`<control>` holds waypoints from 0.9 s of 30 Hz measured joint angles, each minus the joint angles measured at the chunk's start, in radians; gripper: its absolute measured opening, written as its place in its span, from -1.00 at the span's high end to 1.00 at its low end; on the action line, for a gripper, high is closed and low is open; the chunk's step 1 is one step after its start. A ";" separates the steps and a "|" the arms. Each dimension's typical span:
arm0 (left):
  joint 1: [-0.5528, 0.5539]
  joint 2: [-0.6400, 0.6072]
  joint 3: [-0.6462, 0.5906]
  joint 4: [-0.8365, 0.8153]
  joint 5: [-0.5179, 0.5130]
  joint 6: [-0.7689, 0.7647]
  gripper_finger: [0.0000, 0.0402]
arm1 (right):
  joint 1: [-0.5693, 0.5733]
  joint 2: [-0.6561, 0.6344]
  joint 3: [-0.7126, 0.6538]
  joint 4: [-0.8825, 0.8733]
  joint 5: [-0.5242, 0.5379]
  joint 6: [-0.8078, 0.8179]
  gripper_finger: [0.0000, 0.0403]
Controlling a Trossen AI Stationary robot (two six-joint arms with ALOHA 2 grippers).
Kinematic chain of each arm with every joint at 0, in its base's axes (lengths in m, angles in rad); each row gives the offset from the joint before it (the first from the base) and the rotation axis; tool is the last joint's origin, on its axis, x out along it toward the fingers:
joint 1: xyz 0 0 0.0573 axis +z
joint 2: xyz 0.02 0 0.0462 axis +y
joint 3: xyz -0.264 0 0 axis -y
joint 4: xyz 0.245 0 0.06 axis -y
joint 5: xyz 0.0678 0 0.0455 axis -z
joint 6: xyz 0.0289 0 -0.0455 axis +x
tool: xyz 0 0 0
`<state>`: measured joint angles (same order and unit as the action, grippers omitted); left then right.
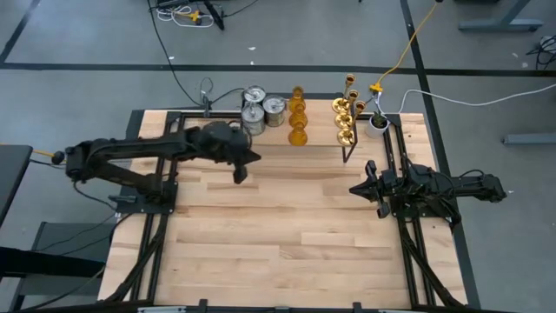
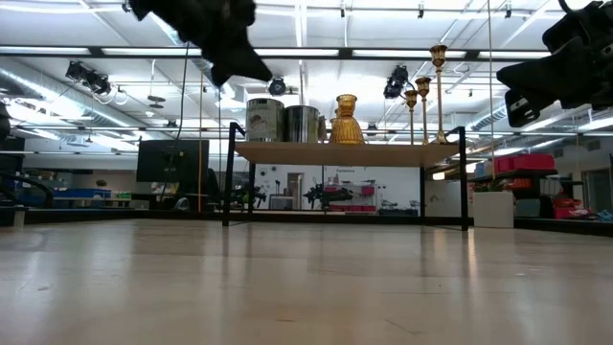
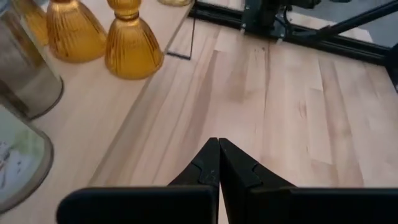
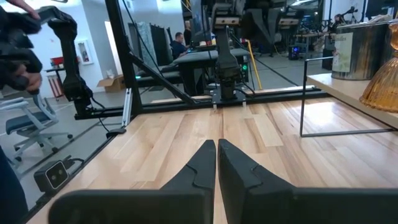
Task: Pick & Place candle stick holders
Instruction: Return to Home Position
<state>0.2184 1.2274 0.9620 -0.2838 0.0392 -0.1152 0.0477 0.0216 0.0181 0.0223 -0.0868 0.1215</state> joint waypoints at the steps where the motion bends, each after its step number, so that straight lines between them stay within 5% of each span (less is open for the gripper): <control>1: 0.000 -0.024 -0.032 0.028 -0.001 0.014 0.98 | 0.000 0.000 0.000 0.000 0.000 0.000 0.90; 15: 0.000 -0.337 -0.494 0.448 0.069 0.125 0.97 | 0.000 0.000 0.000 0.000 0.000 0.000 0.90; 27: 0.000 -0.633 -0.693 0.450 0.115 0.089 0.97 | 0.000 0.000 0.000 0.000 0.000 0.000 0.90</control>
<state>0.2184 0.5946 0.2693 0.1658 0.1545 -0.0266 0.0479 0.0219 0.0181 0.0223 -0.0866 0.1217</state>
